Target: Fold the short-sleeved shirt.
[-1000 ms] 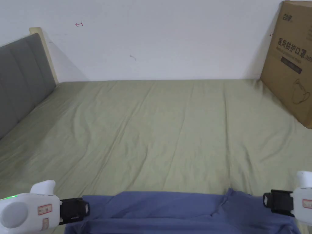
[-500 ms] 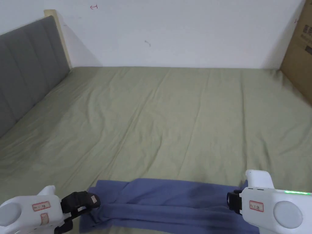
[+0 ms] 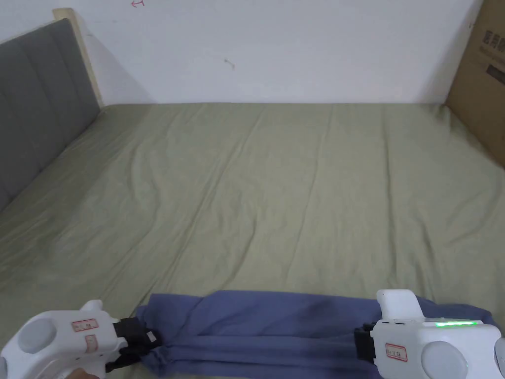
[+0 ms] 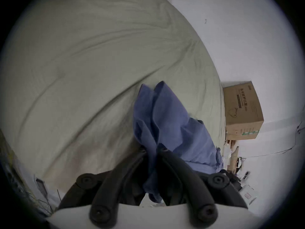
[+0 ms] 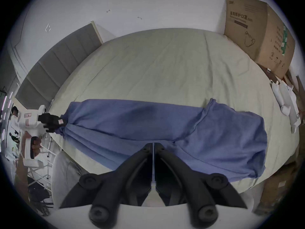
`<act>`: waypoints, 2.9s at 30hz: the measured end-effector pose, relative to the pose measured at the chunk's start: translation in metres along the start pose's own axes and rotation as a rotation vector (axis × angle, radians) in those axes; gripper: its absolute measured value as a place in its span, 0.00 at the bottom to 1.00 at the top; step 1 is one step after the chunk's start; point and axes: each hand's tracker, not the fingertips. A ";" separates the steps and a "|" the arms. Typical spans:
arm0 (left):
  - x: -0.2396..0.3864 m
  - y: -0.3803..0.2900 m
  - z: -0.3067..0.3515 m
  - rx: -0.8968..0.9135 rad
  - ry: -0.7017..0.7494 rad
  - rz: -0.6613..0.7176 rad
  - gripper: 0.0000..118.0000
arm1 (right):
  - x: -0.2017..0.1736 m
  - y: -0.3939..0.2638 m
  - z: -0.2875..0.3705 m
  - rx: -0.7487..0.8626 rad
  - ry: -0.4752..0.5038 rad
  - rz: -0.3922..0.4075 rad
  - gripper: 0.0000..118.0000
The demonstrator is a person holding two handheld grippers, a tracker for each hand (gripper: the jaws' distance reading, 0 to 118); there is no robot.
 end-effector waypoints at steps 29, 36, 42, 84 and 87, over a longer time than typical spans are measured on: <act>0.261 -0.133 -0.097 -0.189 -0.211 -0.610 0.07 | 0.122 -0.039 0.052 0.109 -0.171 -0.271 0.02; 0.240 -0.131 -0.117 -0.220 -0.140 -0.565 0.00 | 0.112 -0.031 0.043 0.115 -0.099 -0.288 0.02; 0.249 -0.191 -0.161 -0.397 -0.131 -0.676 0.00 | 0.107 -0.034 0.037 0.087 -0.071 -0.287 0.02; 0.085 -0.052 -0.118 -0.378 -0.466 -0.134 0.08 | 0.020 0.016 0.024 0.029 -0.061 -0.074 0.02; 0.070 -0.031 -0.093 -0.360 -0.433 -0.200 0.08 | 0.017 0.018 0.024 0.039 -0.063 -0.085 0.02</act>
